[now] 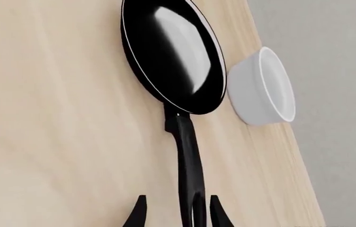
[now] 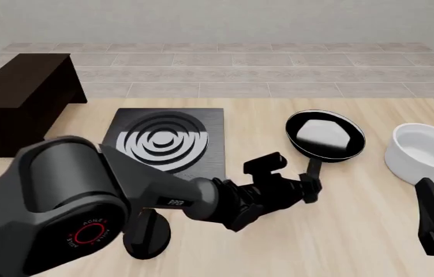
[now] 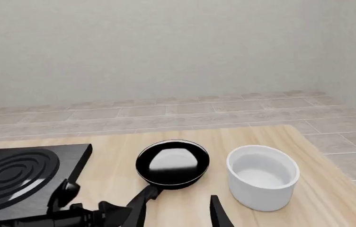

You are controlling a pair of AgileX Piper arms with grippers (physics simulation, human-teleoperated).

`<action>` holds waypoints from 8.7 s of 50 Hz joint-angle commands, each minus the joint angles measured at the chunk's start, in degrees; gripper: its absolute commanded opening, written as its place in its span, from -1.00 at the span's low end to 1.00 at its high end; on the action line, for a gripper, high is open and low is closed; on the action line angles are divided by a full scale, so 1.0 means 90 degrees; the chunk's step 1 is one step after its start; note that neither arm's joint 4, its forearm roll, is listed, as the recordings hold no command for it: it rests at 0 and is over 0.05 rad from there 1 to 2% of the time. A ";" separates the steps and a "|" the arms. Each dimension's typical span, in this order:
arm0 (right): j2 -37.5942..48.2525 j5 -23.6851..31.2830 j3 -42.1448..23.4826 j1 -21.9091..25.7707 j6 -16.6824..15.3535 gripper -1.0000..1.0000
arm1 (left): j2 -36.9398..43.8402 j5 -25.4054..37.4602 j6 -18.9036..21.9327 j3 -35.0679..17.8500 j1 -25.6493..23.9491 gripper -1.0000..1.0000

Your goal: Put the frying pan on top of the cabinet.

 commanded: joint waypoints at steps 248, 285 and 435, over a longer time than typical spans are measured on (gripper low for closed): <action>0.0032 0.0053 -0.0004 0.0141 -0.0268 1.00 | -0.5338 0.2712 0.2061 0.1230 0.5004 -1.00; -0.0410 0.0476 -0.0001 0.0189 -0.0347 1.00 | -0.6595 0.2945 0.1584 0.2238 0.6633 -1.00; 0.0260 -0.0133 0.0001 0.0215 -0.0367 1.00 | -0.4958 0.1068 0.0546 0.3401 0.7084 -1.00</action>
